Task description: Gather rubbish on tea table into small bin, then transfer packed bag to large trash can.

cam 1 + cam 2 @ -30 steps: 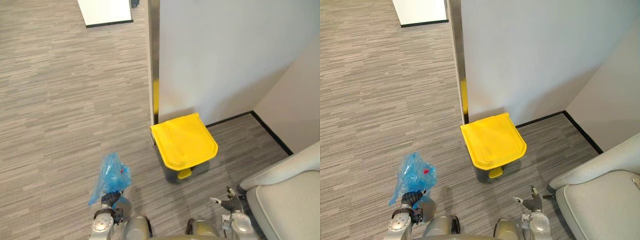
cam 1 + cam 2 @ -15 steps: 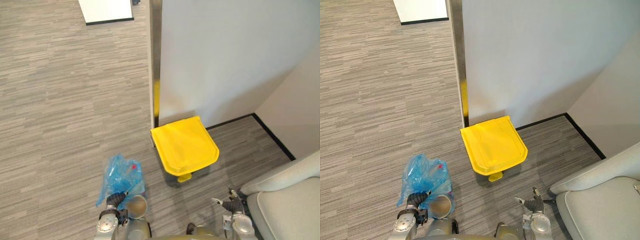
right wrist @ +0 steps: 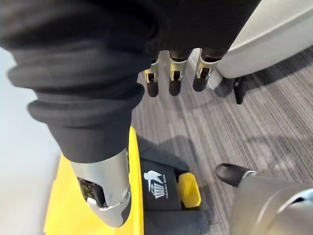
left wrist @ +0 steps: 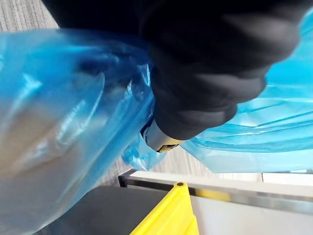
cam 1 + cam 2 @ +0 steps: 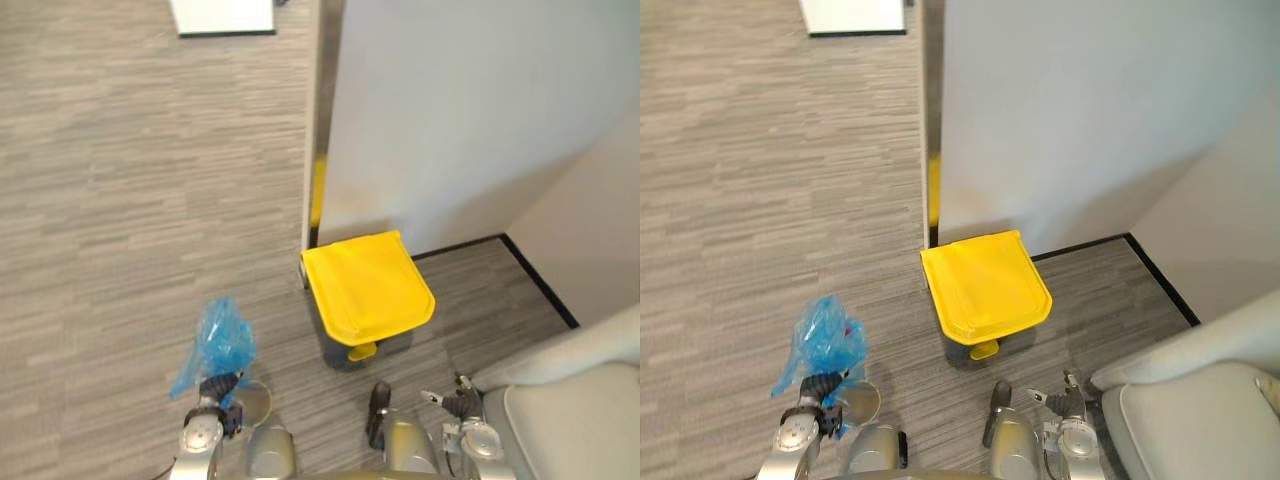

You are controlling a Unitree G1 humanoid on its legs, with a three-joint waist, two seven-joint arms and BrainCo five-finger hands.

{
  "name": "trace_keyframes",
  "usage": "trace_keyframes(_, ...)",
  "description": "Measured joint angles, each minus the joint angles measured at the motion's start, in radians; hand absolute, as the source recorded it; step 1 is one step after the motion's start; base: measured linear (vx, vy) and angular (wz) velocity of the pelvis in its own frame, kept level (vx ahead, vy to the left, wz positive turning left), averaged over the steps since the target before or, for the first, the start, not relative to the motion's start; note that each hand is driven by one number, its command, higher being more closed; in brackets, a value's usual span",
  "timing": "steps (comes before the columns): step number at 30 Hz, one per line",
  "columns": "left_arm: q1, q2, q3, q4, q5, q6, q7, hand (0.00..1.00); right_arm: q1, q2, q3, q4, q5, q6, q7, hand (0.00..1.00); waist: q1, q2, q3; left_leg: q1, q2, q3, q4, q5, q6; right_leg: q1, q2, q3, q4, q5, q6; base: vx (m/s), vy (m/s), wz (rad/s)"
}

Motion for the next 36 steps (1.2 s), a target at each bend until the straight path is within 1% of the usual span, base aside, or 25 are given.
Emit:
trace_keyframes(2,-0.022,0.008,-0.021,0.016,-0.010,0.000,0.001,1.00,-0.009,-0.008,-0.001,0.020,0.000,0.001,0.000,0.00,-0.010,0.010,0.014,-0.004,0.002,-0.092,0.016,-0.030,-0.028,-0.028,0.035,0.058,0.155,-0.011,-0.009,0.14,-0.353,1.08)
trace_keyframes(3,-0.027,0.022,-0.043,0.015,-0.010,0.000,0.000,1.00,-0.010,-0.006,-0.001,0.041,0.000,0.002,0.001,0.00,-0.030,-0.007,0.007,-0.007,-0.008,-0.161,0.004,-0.034,-0.061,-0.050,0.061,0.101,0.259,-0.049,-0.043,0.33,-0.541,1.81)
trace_keyframes(4,-0.025,0.016,-0.045,0.009,-0.010,-0.001,0.000,1.00,0.003,-0.007,-0.004,0.044,0.002,0.005,0.001,0.00,-0.058,-0.017,0.002,-0.031,-0.028,-0.212,0.125,-0.041,-0.091,-0.074,0.064,0.094,0.346,-0.095,-0.061,0.29,-0.368,1.46)
trace_keyframes(5,-0.022,0.002,-0.045,0.009,-0.011,-0.003,0.000,1.00,0.007,-0.015,-0.004,0.042,0.002,0.006,0.001,0.00,-0.062,-0.001,0.002,-0.040,-0.017,-0.229,0.201,-0.053,-0.089,-0.084,0.066,0.076,0.397,-0.132,-0.069,0.27,-0.275,0.93)
trace_keyframes(6,-0.005,-0.033,-0.045,0.010,-0.011,-0.003,0.000,1.00,0.011,-0.040,-0.007,0.041,0.002,0.008,0.001,0.00,-0.055,0.050,-0.003,-0.032,0.025,-0.257,0.305,-0.085,-0.106,-0.102,0.094,0.025,0.477,-0.197,-0.092,0.24,-0.191,0.43)
trace_keyframes(7,-0.002,-0.042,-0.048,0.009,-0.013,-0.002,0.000,1.00,-0.001,-0.052,-0.010,0.046,0.002,0.011,0.001,0.00,-0.056,0.081,-0.009,-0.052,0.067,-0.261,0.335,-0.117,-0.119,-0.121,0.116,-0.015,0.543,-0.247,-0.119,0.24,-0.188,0.30)
trace_keyframes(8,-0.003,-0.039,-0.049,0.010,-0.016,-0.002,0.000,1.00,-0.009,-0.046,-0.009,0.054,0.002,0.011,0.002,0.00,-0.058,0.082,-0.013,-0.060,0.078,-0.260,0.325,-0.115,-0.126,-0.130,0.117,-0.019,0.566,-0.255,-0.126,0.24,-0.230,0.41)
trace_keyframes(9,-0.007,-0.037,-0.053,0.013,-0.020,0.003,0.002,1.00,-0.011,-0.025,-0.005,0.071,0.003,0.014,0.005,0.00,-0.060,0.063,-0.023,-0.057,0.099,-0.262,0.244,-0.122,-0.139,-0.148,0.116,-0.048,0.578,-0.285,-0.138,0.16,-0.228,0.41)
trace_keyframes(11,-0.008,-0.050,-0.054,0.013,-0.020,0.002,0.001,1.00,-0.015,-0.021,-0.014,0.072,0.018,0.015,0.004,0.00,-0.056,0.064,-0.028,-0.035,0.123,-0.273,0.216,-0.135,-0.161,-0.162,0.128,-0.085,0.553,-0.278,-0.178,0.25,-0.204,0.24)
trace_keyframes(13,-0.004,-0.051,-0.053,0.017,-0.020,0.003,0.000,1.00,-0.022,-0.025,-0.014,0.071,0.031,0.011,0.004,0.00,-0.064,0.075,-0.033,-0.010,0.144,-0.251,0.162,-0.134,-0.161,-0.166,0.143,-0.109,0.544,-0.277,-0.192,0.23,-0.100,0.20)
trace_keyframes(14,-0.019,-0.053,-0.053,0.019,-0.020,0.003,0.000,1.00,-0.020,-0.029,-0.014,0.073,0.032,0.011,0.004,0.00,-0.074,0.069,-0.036,0.002,0.146,-0.246,0.096,-0.121,-0.182,-0.165,0.139,-0.107,0.543,-0.273,-0.197,0.20,-0.067,0.41)
trace_keyframes(19,0.016,-0.051,-0.053,0.026,-0.020,0.002,0.000,1.00,-0.026,-0.032,-0.017,0.069,0.032,-0.006,0.003,0.00,-0.067,0.065,-0.073,0.110,0.148,-0.188,-0.042,-0.089,-0.187,-0.130,0.139,-0.031,0.548,-0.262,-0.207,0.12,0.009,0.09)
trace_keyframes(21,0.019,-0.058,-0.052,0.024,-0.020,0.000,0.000,1.00,-0.027,-0.036,-0.008,0.067,0.032,-0.009,0.003,0.00,-0.065,0.074,-0.065,0.174,0.140,-0.168,-0.077,-0.073,-0.191,-0.208,0.133,-0.003,0.701,-0.203,-0.254,0.12,0.026,-0.11)
trace_keyframes(22,0.005,-0.053,-0.039,0.041,-0.020,0.002,0.002,1.00,-0.042,-0.040,0.001,0.064,0.031,-0.011,0.006,0.00,-0.052,0.074,-0.068,0.175,0.160,-0.142,-0.041,-0.083,-0.198,-0.260,0.168,0.030,0.643,-0.247,-0.175,0.03,0.012,-0.18)
trace_keyframes(23,0.005,-0.028,-0.027,0.044,-0.020,0.001,0.002,1.00,-0.033,-0.039,0.008,0.054,0.031,-0.011,0.004,0.00,-0.053,0.059,-0.064,0.144,0.141,-0.129,0.030,-0.084,-0.209,-0.207,0.159,0.034,0.368,-0.049,-0.159,-0.03,-0.004,-0.13)
trace_keyframes(24,-0.012,-0.043,-0.024,0.060,-0.020,0.002,0.001,1.00,-0.043,-0.054,0.009,0.062,0.031,-0.007,0.004,0.00,-0.053,0.082,-0.048,0.139,0.146,-0.128,0.068,-0.102,-0.215,-0.185,0.165,0.023,0.381,-0.029,-0.190,-0.07,0.065,0.08)
trace_keyframes(27,-0.008,-0.051,-0.027,0.059,-0.020,-0.011,0.000,1.00,-0.045,-0.060,0.001,0.072,0.032,-0.005,0.002,0.00,-0.051,0.056,-0.026,0.138,0.068,-0.045,0.016,-0.117,-0.130,-0.080,0.126,0.067,0.276,0.037,-0.129,-0.13,0.141,0.00)
trace_keyframes(28,-0.006,-0.048,-0.027,0.059,-0.020,-0.011,0.000,1.00,-0.046,-0.061,0.002,0.074,0.032,-0.005,0.002,0.00,-0.046,0.050,-0.023,0.136,0.060,-0.025,0.024,-0.119,-0.116,-0.074,0.122,0.074,0.259,0.057,-0.121,-0.29,0.168,-0.40)
trace_keyframes(29,-0.001,-0.037,-0.017,0.058,-0.020,-0.011,0.000,1.00,-0.048,-0.060,0.024,0.074,0.031,-0.006,0.003,0.00,-0.026,0.032,-0.022,0.122,0.041,0.004,0.030,-0.101,-0.084,-0.061,0.112,0.088,0.170,0.138,-0.109,-0.39,0.157,-0.57)
trace_keyframes(30,0.014,-0.034,-0.010,0.054,-0.020,-0.011,0.001,1.00,-0.049,-0.053,0.049,0.073,0.029,-0.006,0.006,0.00,-0.023,0.033,-0.020,0.097,0.032,0.033,0.019,-0.078,-0.060,-0.048,0.096,0.075,0.103,0.162,-0.108,-0.40,0.140,-0.57)
trace_keyframes(31,0.022,-0.030,-0.008,0.055,-0.021,-0.011,0.001,1.00,-0.051,-0.047,0.052,0.071,0.028,-0.006,0.008,0.00,-0.022,0.025,-0.020,0.089,0.024,0.043,0.014,-0.068,-0.051,-0.057,0.088,0.062,0.122,0.148,-0.111,-0.39,0.137,-0.42)
trace_keyframes(32,0.037,-0.024,0.006,0.057,-0.026,-0.007,0.003,1.00,-0.045,-0.045,0.058,0.071,0.028,-0.003,0.010,0.00,-0.023,0.024,-0.016,0.077,0.025,0.064,0.009,-0.050,-0.037,-0.067,0.085,0.056,0.237,0.088,-0.121,-0.40,0.142,-0.40)
trace_keyframes(33,0.049,-0.014,0.005,0.056,-0.032,-0.007,0.007,1.00,-0.028,-0.045,0.057,0.071,0.028,-0.003,0.014,0.00,-0.023,0.023,-0.015,0.066,0.023,0.071,-0.022,-0.026,-0.023,-0.065,0.086,0.043,0.400,-0.006,-0.110,-0.37,0.135,-0.39)
trace_keyframes(35,0.054,-0.010,0.005,0.055,-0.040,-0.007,0.010,1.00,-0.017,-0.044,0.057,0.065,0.028,-0.003,0.017,0.00,-0.023,0.021,-0.016,0.064,0.021,0.077,-0.064,0.001,-0.024,-0.037,0.088,0.031,0.517,-0.082,-0.093,-0.21,0.050,-0.21)
trace_keyframes(36,0.054,-0.011,0.004,0.050,-0.040,-0.007,0.013,1.00,-0.003,-0.040,0.057,0.050,0.027,-0.004,0.017,0.00,-0.023,0.014,-0.020,0.059,0.015,0.076,-0.094,0.018,-0.032,0.008,0.086,0.019,0.542,-0.138,-0.068,-0.11,-0.007,-0.15)
